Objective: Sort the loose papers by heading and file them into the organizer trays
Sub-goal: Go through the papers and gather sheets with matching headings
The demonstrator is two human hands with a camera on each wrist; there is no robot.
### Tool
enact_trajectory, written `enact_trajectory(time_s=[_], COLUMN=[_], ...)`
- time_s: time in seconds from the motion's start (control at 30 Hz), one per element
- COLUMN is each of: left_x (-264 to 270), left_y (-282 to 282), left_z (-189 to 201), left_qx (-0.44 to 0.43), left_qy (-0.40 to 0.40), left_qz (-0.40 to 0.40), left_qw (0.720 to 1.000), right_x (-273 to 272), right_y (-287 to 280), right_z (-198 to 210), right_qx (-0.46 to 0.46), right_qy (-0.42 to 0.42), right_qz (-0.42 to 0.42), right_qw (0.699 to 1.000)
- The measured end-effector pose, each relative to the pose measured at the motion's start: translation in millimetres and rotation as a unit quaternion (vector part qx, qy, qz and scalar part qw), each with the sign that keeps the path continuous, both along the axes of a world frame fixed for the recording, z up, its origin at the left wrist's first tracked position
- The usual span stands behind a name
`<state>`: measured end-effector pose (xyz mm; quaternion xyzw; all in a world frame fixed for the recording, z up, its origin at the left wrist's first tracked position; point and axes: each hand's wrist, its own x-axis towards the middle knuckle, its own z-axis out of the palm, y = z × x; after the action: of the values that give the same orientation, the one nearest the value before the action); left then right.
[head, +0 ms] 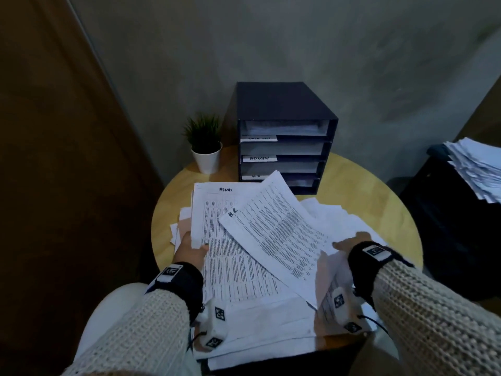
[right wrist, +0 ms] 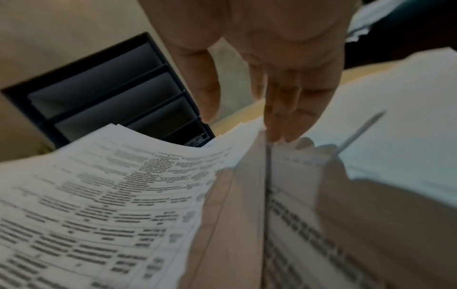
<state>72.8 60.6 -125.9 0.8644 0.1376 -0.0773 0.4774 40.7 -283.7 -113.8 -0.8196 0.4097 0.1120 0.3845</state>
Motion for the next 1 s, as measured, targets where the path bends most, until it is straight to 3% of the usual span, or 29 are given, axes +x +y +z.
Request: enact_trajectory(time_s=[0.1,0.3,0.53,0.63,0.73,0.9,1.0], left_x=[3,3,11,10,10,13,25], left_y=[1,-5,-13,-16,-18,-9,7], left_z=[-2,4,12,20,16,15,18], left_qx=[-0.014,-0.064,-0.098,-0.085,-0.057,-0.053,-0.08], left_qy=[-0.01,-0.013,-0.017,-0.02,-0.023,-0.024,-0.041], left_qz=[-0.012,-0.068,-0.073,-0.081,-0.094,-0.045,-0.005], left_qw=[1.0,0.996,0.992,0.993,0.994,0.997,0.996], right_x=[8,19,12,6,6,6,4], right_y=[4,18,18,26,33,13,-3], right_z=[16,25,16,9,4,8,18], right_qx=[-0.048,0.003,-0.042,-0.012,-0.043,-0.066,-0.126], right_qy=[-0.054,-0.1,-0.034,-0.026,-0.01,-0.043,-0.009], right_qz=[0.021,0.082,0.139,0.159,0.183,0.094,0.045], right_qw=[0.997,0.992,0.989,0.987,0.982,0.992,0.991])
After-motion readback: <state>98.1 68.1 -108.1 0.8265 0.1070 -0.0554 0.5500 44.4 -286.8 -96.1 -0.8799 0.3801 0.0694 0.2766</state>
